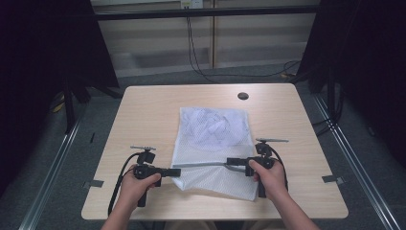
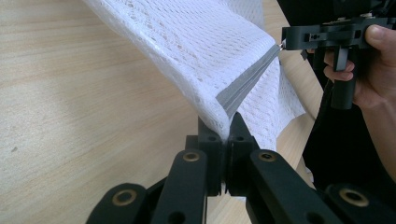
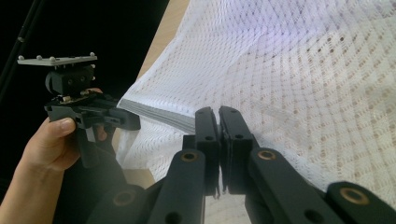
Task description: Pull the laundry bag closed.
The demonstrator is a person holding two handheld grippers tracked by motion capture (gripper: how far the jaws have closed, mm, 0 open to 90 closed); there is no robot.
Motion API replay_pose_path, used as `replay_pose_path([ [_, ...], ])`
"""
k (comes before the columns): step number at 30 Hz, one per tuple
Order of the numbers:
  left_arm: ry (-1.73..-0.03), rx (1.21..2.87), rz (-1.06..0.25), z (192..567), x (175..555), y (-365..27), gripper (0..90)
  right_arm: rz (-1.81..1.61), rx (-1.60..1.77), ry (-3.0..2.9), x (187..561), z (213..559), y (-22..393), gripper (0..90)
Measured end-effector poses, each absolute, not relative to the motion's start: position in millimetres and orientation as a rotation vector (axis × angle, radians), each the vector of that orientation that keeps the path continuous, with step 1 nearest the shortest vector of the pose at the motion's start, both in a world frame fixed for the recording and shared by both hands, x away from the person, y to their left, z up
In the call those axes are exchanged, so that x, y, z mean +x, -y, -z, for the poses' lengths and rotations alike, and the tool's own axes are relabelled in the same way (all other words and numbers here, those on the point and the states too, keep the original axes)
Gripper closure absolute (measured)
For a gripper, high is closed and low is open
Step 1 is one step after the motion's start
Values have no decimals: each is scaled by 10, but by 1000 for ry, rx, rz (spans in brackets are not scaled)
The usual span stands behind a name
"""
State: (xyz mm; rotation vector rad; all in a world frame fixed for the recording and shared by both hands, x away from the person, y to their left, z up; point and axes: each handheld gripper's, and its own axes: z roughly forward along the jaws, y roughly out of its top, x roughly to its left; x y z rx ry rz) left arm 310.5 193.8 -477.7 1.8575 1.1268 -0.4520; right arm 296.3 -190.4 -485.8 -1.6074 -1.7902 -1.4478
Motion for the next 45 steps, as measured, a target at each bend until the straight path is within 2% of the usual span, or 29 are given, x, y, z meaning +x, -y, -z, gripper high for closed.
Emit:
replay_pose_path([
  [45, -1144, 1856, 446, 4789, 3122, -1953, 878, 1442, -1624, 1789, 2973, 4860, 1989, 877],
])
